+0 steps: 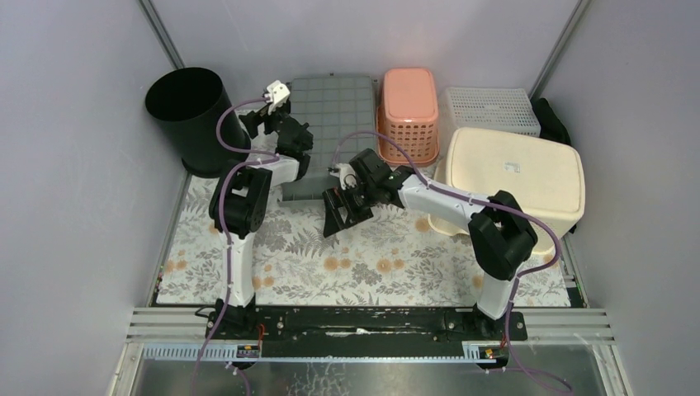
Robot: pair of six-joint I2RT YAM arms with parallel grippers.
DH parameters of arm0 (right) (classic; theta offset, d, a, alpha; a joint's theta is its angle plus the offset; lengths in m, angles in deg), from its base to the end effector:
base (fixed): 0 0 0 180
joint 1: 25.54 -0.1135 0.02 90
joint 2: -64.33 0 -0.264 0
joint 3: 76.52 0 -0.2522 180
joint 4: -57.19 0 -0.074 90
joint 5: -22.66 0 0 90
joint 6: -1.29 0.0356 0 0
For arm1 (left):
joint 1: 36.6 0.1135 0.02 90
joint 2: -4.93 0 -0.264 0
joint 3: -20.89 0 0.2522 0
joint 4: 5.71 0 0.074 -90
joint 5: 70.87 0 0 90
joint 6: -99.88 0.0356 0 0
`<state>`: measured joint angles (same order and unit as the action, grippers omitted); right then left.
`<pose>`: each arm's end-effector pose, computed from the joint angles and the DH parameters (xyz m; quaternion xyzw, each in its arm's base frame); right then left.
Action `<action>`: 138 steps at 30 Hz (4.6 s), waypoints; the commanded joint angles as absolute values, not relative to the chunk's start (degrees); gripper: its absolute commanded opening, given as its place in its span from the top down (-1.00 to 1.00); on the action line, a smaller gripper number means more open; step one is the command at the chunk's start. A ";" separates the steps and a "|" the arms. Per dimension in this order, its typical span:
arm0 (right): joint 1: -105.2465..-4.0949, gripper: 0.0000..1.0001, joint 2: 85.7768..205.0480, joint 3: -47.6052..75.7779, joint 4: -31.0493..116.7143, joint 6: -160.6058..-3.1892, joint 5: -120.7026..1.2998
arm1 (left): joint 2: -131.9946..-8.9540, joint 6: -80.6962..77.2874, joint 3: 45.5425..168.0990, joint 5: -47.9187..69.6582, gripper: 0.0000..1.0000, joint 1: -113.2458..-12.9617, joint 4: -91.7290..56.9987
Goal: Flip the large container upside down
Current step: Move the container to the center of the board.
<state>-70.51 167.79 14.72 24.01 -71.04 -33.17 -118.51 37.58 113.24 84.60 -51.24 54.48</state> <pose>0.2652 0.2932 0.2295 -0.3131 0.8419 0.4128 0.1509 0.4523 -0.0847 0.2467 -0.2808 0.5659 0.3547 0.6893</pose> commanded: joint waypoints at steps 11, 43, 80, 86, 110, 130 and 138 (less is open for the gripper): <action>-70.54 -0.99 166.37 13.83 22.68 -72.03 -33.97 | -100.48 17.41 115.63 87.91 -0.90 -57.57 5.33; -70.54 -0.98 156.78 25.27 34.99 -68.01 -27.83 | -88.57 3.92 127.00 23.67 -0.99 -32.98 -16.34; -70.63 -0.98 154.95 31.41 33.80 -68.94 -29.48 | -116.97 3.01 168.86 47.50 -1.00 -40.02 -32.34; -70.61 -0.98 153.55 33.47 36.40 -68.44 -28.07 | -121.55 9.50 172.75 49.50 -1.00 -41.40 -27.06; -70.63 -0.99 154.84 33.55 30.81 -69.28 -28.44 | -122.77 20.03 160.63 46.61 -1.00 -43.51 -6.31; -74.38 -0.96 162.90 25.45 25.22 -68.70 -29.46 | -129.59 66.18 136.93 87.01 -1.00 -51.58 62.84; -77.69 -0.96 168.15 20.01 23.63 -68.11 -29.77 | -132.05 62.75 134.28 95.64 -1.00 -46.09 70.35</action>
